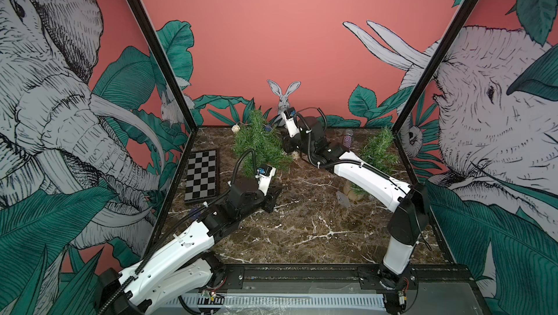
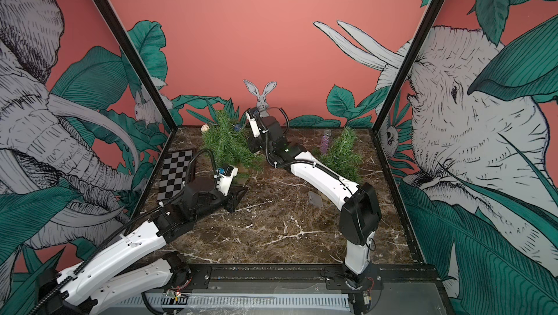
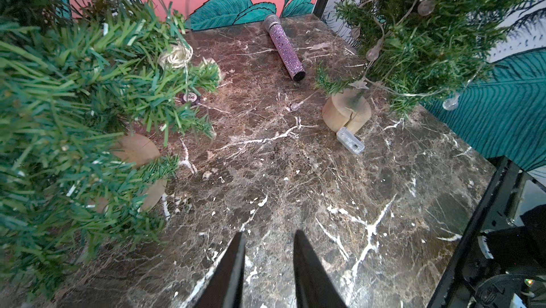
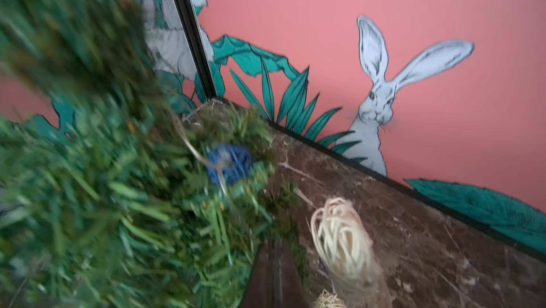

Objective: Wrap string light around the christmas tree
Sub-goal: Wrap the light string around the Christmas tree.

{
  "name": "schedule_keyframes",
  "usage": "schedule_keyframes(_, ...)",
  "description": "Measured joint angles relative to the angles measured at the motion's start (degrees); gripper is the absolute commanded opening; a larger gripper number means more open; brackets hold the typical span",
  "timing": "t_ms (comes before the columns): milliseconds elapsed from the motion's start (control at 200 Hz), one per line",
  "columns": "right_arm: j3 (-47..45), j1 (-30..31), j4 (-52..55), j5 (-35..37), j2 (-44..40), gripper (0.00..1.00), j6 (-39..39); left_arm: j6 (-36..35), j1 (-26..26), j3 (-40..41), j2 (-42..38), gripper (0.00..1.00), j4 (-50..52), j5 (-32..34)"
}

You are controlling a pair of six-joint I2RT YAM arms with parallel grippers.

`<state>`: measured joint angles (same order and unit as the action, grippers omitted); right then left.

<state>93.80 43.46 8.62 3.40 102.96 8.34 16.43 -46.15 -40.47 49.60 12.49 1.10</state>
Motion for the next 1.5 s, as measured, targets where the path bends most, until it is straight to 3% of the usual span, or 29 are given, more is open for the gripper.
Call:
schedule_keyframes(200,-6.8,0.0,4.3,3.9,-7.4,0.00,2.3,0.5,0.0,-1.3,-5.4,0.33,4.8,-0.1)
schedule_keyframes(490,-7.1,-0.3,7.5,9.0,-25.2,0.00,4.5,1.3,-0.5,-3.3,-9.3,0.45,6.3,-1.8)
schedule_keyframes(755,-10.9,2.3,12.1,6.2,-32.8,0.00,9.1,-4.0,-4.0,-9.2,-3.1,0.55,6.2,-1.5)
schedule_keyframes(960,-14.1,6.1,13.0,1.5,-34.4,0.00,14.0,-9.6,-8.0,-14.8,4.6,0.62,0.1,-1.9)
schedule_keyframes(1190,-18.2,8.7,10.6,-2.6,-34.9,0.00,19.5,-12.2,-9.7,-14.9,9.6,0.59,-7.6,-5.3)
schedule_keyframes(1495,-23.5,9.6,4.9,-6.6,-36.5,0.00,25.6,-12.8,-9.6,-14.9,12.7,0.37,-14.8,-8.4)
